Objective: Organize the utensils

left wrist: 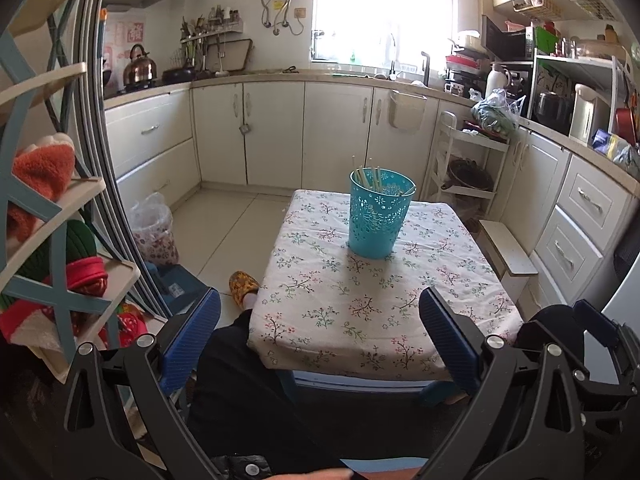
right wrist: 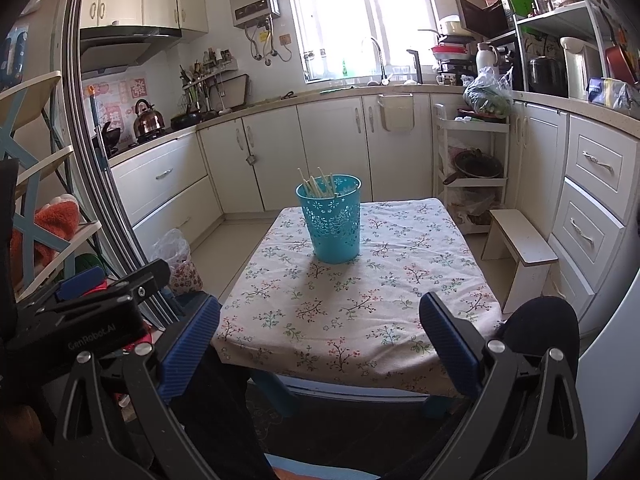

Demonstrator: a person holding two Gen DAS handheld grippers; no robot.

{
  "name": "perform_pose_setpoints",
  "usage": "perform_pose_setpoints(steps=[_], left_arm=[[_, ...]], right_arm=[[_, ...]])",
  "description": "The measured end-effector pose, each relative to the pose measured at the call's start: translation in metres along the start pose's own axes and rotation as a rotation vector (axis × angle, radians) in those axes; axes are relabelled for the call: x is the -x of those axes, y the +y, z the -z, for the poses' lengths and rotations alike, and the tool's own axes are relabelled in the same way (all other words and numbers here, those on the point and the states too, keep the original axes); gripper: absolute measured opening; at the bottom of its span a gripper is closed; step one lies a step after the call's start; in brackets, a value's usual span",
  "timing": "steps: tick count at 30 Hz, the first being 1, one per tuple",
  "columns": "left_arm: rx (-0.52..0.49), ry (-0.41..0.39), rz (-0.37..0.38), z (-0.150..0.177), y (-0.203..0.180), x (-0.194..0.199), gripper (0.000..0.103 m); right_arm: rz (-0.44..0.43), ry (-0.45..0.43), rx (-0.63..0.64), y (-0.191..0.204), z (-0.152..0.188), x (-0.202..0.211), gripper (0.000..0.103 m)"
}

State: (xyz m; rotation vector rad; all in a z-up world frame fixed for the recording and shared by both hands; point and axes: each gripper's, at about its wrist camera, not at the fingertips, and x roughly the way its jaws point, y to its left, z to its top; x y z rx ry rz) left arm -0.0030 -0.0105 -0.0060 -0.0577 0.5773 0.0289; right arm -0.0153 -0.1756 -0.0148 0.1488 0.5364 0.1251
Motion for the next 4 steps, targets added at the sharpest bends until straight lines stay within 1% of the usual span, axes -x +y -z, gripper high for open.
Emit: perform_pose_setpoints(steps=[4], left_arm=[[0.020, 0.009, 0.013, -0.0019, 0.0043, -0.0045, 0.095]], right_arm=[[0.004, 0.010, -0.003, -0.0038, -0.0003, -0.0025, 0.096]])
